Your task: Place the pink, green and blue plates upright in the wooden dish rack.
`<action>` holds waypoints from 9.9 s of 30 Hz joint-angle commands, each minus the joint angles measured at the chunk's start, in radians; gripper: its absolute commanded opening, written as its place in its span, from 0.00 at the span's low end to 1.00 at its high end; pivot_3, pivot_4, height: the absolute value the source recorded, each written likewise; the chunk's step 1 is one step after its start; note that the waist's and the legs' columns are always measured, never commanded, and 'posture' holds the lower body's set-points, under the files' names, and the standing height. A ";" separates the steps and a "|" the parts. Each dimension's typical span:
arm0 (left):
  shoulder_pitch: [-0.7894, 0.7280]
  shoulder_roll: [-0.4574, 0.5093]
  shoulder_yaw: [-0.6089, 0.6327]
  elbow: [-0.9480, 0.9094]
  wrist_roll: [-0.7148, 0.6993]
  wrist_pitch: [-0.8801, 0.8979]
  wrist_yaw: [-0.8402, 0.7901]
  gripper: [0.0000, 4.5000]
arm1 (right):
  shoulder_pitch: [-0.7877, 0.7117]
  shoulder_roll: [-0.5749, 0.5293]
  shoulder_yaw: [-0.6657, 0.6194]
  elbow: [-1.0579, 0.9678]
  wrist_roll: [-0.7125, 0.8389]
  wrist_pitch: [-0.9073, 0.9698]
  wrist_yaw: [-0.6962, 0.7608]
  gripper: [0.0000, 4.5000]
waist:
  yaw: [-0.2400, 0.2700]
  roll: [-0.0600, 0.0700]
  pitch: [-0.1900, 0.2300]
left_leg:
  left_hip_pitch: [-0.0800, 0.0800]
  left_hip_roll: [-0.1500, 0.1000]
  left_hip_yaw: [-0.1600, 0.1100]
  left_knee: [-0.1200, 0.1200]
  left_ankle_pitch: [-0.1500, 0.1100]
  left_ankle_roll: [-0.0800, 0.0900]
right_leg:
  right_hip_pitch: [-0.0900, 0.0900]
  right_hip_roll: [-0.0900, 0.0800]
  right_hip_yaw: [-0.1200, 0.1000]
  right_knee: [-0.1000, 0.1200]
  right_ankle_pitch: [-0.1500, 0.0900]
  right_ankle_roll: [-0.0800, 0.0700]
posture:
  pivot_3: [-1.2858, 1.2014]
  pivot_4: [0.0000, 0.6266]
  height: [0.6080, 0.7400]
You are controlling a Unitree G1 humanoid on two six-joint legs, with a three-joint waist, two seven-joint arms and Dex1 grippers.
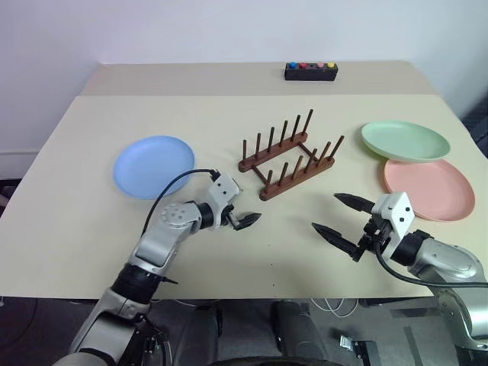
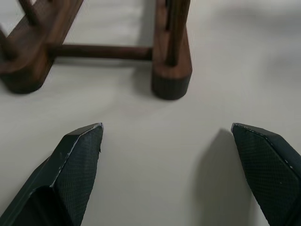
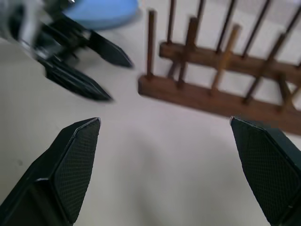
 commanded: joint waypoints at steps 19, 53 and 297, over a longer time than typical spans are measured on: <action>0.001 -0.051 0.006 0.077 0.095 -0.103 0.002 0.15 | -0.010 0.005 0.019 -0.042 0.003 -0.042 -0.025 1.00 | -0.003 0.000 0.000 | 0.001 0.001 -0.001 -0.002 0.000 0.000 | 0.000 0.001 0.000 0.001 0.000 0.000 | 0.52 0.24 0.92; -0.209 -0.024 -0.038 0.371 0.062 -0.401 -0.509 0.15 | 0.279 -0.037 -0.255 -0.085 0.032 -0.088 -0.012 1.00 | 0.000 -0.001 0.000 | -0.001 0.001 -0.001 -0.002 0.000 0.000 | -0.002 0.002 0.000 -0.001 0.000 -0.001 | 0.52 0.24 0.92; 0.007 -0.019 0.078 -0.030 -0.104 -0.148 -0.320 0.00 | -0.802 -0.048 -0.336 0.595 0.589 0.325 -0.338 0.74 | -0.004 -0.003 0.002 | -0.009 0.002 -0.002 -0.002 -0.001 0.002 | -0.010 0.004 0.000 0.001 0.003 0.002 | 0.52 0.24 0.92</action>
